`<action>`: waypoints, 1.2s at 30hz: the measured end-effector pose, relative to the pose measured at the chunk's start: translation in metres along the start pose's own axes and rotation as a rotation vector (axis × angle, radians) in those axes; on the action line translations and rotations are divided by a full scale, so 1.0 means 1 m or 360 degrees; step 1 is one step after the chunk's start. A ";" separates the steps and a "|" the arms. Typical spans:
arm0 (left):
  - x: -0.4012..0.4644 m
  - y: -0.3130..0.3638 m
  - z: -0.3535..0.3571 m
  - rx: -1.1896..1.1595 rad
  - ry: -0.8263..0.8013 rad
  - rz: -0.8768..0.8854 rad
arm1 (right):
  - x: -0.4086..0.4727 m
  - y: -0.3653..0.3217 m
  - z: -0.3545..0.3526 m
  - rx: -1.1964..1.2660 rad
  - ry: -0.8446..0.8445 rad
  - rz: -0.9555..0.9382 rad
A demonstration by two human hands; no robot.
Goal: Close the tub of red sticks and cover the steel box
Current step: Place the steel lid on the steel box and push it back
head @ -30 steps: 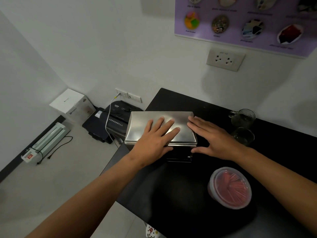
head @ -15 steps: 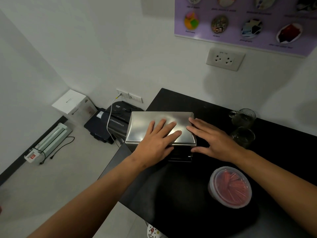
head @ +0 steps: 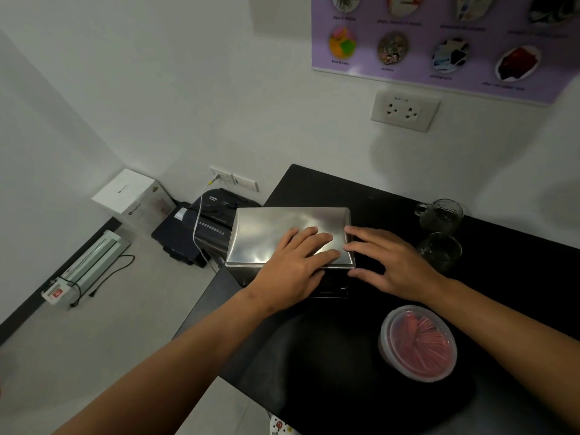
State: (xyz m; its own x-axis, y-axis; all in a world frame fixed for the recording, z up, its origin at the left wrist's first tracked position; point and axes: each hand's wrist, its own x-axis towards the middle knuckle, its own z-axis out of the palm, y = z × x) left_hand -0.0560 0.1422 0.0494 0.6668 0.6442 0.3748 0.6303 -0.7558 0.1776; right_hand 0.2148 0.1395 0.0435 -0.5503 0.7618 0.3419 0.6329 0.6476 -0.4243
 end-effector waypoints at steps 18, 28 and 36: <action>-0.023 -0.024 -0.022 -0.0102 0.0322 -0.0755 | 0.060 -0.017 0.003 0.0016 0.0030 0.0431; -0.070 -0.044 -0.046 -0.0913 0.0611 -0.1778 | 0.146 -0.066 0.024 0.0133 -0.0489 0.0114; -0.078 -0.038 -0.045 -0.1106 0.0583 -0.1753 | 0.184 -0.090 0.049 -0.0011 -0.0666 0.0031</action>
State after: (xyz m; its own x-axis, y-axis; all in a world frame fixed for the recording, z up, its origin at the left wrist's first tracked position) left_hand -0.1495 0.1154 0.0543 -0.2626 0.9630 -0.0599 0.3619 0.1558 0.9191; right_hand 0.0293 0.2206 0.1034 -0.7111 0.7022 -0.0367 0.6483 0.6345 -0.4209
